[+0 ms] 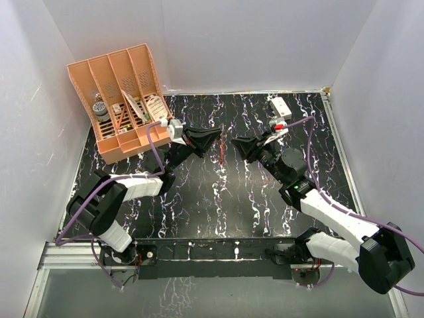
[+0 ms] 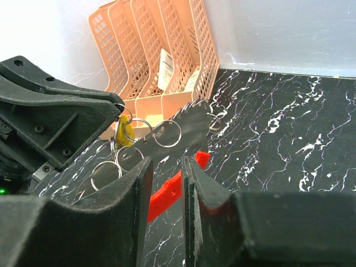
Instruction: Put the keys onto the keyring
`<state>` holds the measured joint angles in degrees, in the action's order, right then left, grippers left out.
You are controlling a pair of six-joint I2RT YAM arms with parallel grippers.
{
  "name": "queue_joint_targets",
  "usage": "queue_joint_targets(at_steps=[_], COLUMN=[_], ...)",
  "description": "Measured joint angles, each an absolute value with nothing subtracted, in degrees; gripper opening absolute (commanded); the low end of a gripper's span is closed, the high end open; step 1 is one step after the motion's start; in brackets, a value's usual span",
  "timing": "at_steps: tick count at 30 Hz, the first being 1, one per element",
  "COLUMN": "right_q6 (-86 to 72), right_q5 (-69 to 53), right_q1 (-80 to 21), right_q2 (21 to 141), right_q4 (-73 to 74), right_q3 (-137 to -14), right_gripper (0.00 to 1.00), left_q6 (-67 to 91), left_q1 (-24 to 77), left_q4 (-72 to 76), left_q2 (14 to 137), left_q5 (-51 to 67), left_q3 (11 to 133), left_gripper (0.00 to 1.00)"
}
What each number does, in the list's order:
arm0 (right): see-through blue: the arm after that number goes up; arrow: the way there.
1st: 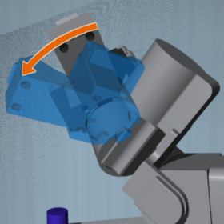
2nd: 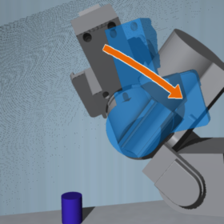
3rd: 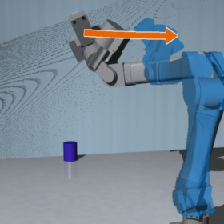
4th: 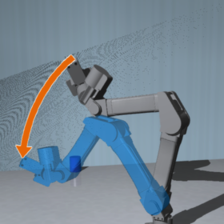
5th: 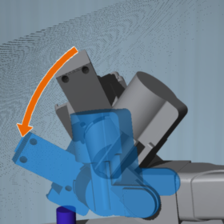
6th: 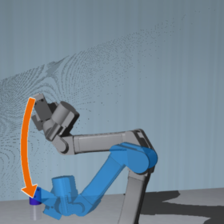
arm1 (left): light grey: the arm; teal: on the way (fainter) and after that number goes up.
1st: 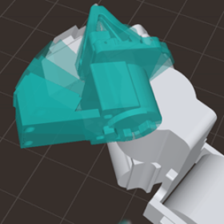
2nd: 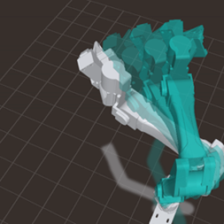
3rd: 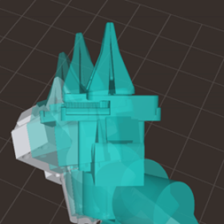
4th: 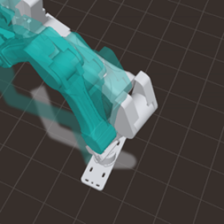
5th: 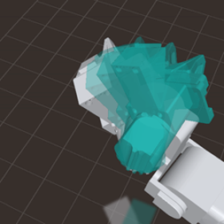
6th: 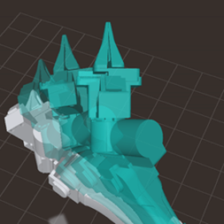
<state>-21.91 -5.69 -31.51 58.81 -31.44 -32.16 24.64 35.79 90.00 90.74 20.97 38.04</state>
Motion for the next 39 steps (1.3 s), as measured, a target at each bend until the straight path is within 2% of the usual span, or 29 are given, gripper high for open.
queue_joint_targets(at_steps=[10,18,39], right_q6=[-21.45,-20.80,-19.59], right_q5=[-5.69,-6.15,-9.39], right_q1=[-31.51,-31.51,-31.51], right_q2=[58.81,57.87,62.08], right_q4=[-31.44,-30.98,-32.64], right_q3=[-32.16,-32.16,-33.65], right_gripper=[0.25,0.30,0.26], left_q6=[24.77,24.75,27.27], left_q1=[35.73,35.70,35.68], left_q4=[90.00,90.02,89.97], left_q2=[90.74,91.09,95.74], left_q5=[21.02,22.35,27.05], left_q3=[38.04,38.89,41.25], left_gripper=[0.00,0.00,0.00])
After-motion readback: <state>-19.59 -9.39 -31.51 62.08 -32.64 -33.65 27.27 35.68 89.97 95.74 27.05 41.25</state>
